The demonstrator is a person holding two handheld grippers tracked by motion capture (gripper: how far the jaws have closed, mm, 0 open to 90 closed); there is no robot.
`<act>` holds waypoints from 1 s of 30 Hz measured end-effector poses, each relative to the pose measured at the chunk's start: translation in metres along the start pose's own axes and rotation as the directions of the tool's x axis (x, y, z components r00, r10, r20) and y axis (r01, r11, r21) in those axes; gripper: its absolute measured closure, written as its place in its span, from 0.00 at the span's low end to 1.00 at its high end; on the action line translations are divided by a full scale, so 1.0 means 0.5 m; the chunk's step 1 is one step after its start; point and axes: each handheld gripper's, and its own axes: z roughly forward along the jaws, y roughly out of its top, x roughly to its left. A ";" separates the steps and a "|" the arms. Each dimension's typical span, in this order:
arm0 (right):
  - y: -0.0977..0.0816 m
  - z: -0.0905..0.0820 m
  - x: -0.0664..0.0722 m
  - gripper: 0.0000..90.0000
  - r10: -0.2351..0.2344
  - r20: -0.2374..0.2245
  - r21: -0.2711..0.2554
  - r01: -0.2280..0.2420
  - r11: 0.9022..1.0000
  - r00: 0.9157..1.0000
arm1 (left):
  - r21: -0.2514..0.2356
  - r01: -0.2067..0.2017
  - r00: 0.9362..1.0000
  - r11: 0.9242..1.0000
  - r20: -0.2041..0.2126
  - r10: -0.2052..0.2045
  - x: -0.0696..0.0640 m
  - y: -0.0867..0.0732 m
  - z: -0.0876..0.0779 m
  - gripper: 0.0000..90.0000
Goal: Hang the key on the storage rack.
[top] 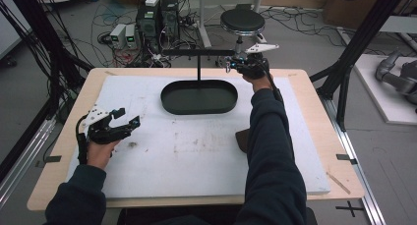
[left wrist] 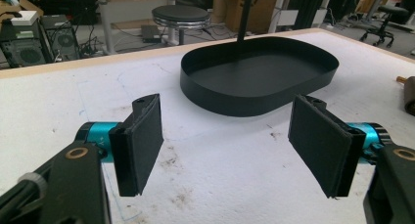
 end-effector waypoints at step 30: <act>-0.235 -0.316 0.107 0.23 0.108 0.103 0.145 -0.122 0.982 0.989 | -0.038 0.011 0.998 0.999 0.059 -0.009 -0.009 0.005 -0.006 0.22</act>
